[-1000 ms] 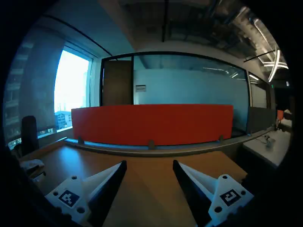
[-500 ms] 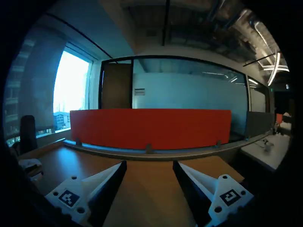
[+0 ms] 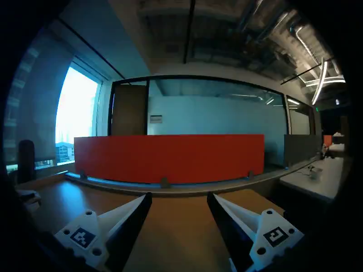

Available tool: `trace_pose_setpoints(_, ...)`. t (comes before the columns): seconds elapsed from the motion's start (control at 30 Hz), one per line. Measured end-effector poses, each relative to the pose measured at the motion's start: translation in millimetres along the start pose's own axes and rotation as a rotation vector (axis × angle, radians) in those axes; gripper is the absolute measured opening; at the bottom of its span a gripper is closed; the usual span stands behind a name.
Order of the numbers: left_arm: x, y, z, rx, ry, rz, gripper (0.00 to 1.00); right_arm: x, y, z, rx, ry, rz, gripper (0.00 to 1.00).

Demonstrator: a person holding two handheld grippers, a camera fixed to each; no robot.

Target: Fold towel

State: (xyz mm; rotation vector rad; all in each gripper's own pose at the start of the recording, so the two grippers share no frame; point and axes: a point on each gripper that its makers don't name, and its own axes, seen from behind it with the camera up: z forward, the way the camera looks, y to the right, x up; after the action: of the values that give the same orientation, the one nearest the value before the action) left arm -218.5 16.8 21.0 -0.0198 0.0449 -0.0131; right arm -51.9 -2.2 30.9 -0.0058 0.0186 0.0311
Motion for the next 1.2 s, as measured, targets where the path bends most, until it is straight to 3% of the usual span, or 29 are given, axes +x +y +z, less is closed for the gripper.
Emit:
trace_pose_setpoints(0.27, -1, -0.1, 0.0, 0.0, 0.001, -0.001, 0.97, -45, 14, -6.5, -0.025, -0.011, -0.007, 0.94)
trace_pose_setpoints(0.5, -2, -0.4, -0.6, 0.0, 0.001, -0.001, 0.97, -75, 12, -14.4, -0.002, -0.01, 0.006, 0.95)
trace_pose_setpoints(0.63, -2, -0.8, -1.1, 0.001, 0.001, -0.001, 0.97, -84, 11, -17.3, 0.002, -0.011, 0.017, 1.0)
trace_pose_setpoints(1.2, -1, -1.0, -0.9, 0.001, 0.001, -0.001, 0.97, -116, 9, -23.5, 0.006, -0.011, 0.006, 1.0)
